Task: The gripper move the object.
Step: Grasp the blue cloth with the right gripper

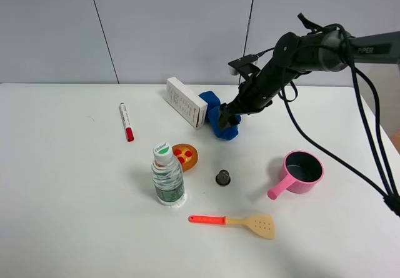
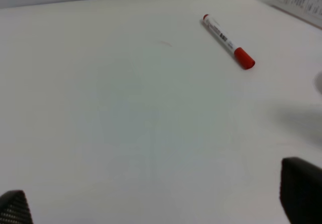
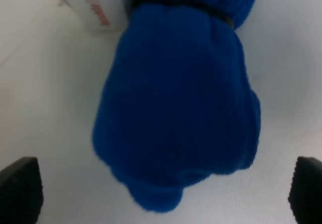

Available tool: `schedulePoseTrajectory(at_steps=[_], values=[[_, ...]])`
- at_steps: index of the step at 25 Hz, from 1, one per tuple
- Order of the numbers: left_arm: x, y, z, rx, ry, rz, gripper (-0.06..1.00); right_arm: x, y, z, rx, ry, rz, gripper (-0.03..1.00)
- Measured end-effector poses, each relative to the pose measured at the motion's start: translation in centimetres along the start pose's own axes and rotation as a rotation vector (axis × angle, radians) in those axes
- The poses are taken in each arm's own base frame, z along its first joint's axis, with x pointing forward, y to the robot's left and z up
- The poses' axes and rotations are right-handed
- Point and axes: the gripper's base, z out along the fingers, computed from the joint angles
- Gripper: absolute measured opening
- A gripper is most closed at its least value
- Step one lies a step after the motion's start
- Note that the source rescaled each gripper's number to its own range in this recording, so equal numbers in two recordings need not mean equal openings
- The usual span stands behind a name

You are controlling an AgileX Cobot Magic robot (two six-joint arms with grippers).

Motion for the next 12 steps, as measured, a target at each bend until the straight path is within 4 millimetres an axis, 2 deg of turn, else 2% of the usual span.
schedulePoseTrajectory(at_steps=[4,6,8,12], values=[[0.0,0.0,0.0,0.000,0.000,0.000,1.00,-0.1,-0.4,1.7,0.012,-0.005,0.019,0.99],[0.0,0.0,0.0,0.000,0.000,0.000,1.00,-0.3,-0.2,2.6,0.007,0.000,0.015,0.94],[0.0,0.0,0.0,0.000,0.000,0.000,1.00,-0.6,0.1,3.2,-0.001,0.005,0.012,0.85],[0.0,0.0,0.0,0.000,0.000,0.000,1.00,-1.1,1.1,4.3,-0.025,0.022,0.003,0.49]])
